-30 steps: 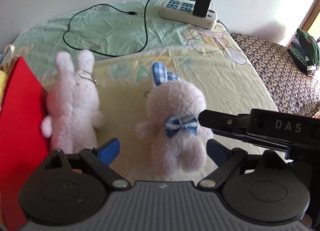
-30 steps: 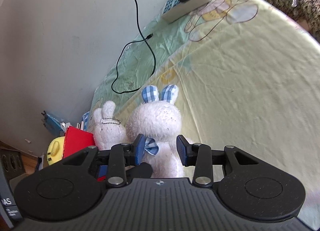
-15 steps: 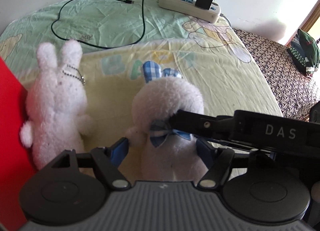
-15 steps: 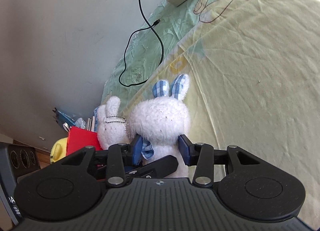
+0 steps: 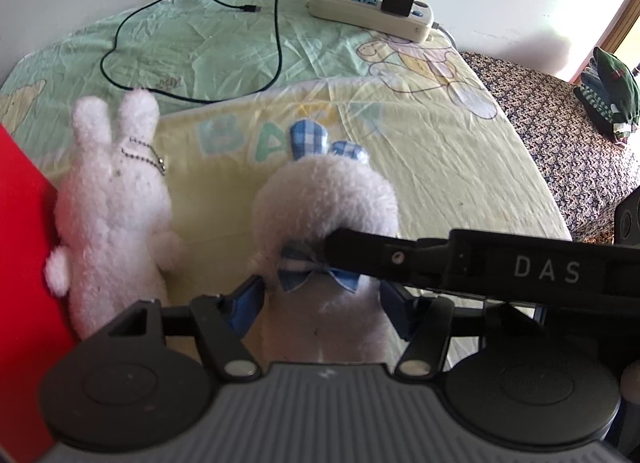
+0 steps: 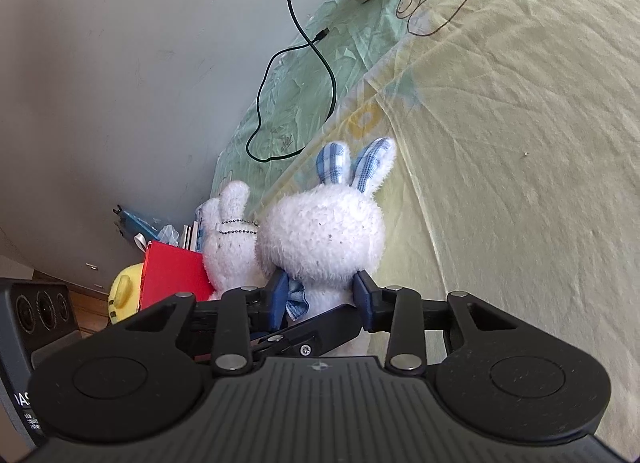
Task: Organize objects
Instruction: 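Close the right gripper on the white bunny's head, then lift the white bunny with the right gripper over the box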
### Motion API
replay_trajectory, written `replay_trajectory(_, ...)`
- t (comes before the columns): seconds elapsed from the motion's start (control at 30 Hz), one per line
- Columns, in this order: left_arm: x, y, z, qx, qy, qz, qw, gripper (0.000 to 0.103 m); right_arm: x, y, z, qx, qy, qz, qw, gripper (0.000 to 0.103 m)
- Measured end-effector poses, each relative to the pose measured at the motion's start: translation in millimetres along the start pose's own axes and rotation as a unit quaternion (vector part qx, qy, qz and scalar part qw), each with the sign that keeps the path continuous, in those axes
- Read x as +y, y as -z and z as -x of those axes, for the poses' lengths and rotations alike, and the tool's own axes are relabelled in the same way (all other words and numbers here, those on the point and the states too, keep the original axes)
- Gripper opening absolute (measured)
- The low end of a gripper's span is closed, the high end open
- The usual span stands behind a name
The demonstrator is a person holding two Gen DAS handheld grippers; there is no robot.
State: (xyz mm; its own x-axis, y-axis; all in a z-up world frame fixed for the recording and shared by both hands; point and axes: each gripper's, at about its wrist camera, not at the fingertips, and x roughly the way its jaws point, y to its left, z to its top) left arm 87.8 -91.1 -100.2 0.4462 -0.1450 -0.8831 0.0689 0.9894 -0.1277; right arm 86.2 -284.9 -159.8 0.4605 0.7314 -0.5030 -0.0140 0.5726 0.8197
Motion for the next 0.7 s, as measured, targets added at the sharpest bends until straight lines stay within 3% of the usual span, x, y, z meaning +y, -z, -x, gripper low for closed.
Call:
replay_trajectory(0.07, -4, 1, 3, -0.002, 0.006, -0.004, 1.0000, 0.056, 0, 1, 3, -0.001, 0.001, -0.001, 1.000, 0.035)
replay_trajectory(0.7, -32, 31, 36, -0.012, 0.010, -0.042, 0.9990, 0.054, 12, 25, 42, -0.006, 0.008, 0.000, 1.000, 0.033)
